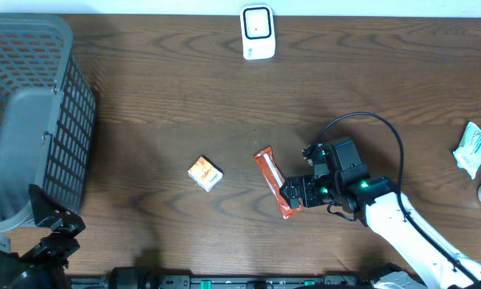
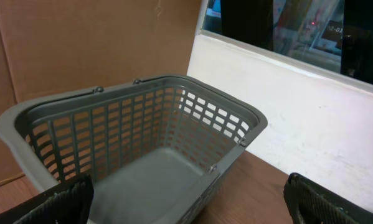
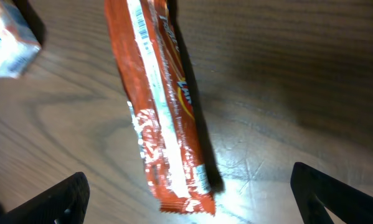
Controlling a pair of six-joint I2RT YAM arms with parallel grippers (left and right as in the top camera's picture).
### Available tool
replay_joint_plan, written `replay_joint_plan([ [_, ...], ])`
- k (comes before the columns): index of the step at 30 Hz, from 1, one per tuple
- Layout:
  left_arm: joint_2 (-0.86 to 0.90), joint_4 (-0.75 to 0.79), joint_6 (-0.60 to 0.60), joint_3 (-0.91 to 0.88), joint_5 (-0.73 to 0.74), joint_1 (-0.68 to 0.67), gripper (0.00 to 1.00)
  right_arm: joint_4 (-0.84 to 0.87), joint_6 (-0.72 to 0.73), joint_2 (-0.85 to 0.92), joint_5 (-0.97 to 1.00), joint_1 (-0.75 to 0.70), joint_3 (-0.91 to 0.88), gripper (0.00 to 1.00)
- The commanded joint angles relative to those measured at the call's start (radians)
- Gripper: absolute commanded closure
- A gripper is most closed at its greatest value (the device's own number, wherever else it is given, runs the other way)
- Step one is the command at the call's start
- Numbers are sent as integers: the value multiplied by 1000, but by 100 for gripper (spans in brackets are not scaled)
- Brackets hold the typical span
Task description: Scan the item barcode
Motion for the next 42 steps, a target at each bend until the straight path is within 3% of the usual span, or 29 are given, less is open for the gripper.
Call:
replay_joint_plan([
  [1, -7, 0, 2, -4, -9, 2, 2, 22, -97, 71, -14, 1, -2, 1],
  [7, -7, 0, 2, -4, -9, 2, 2, 87, -131, 235, -129, 3, 24, 2],
  [14, -7, 0, 2, -4, -9, 2, 2, 60, -30, 285, -19, 5, 36, 24],
  [33, -7, 0, 2, -4, -9, 2, 2, 53, 76, 361, 74, 95, 36, 30],
  [39, -7, 0, 2, -4, -9, 2, 2, 58, 98, 428, 77, 113, 36, 39],
  [42, -7, 0, 2, -4, -9, 2, 2, 61, 116, 463, 77, 113, 36, 58],
])
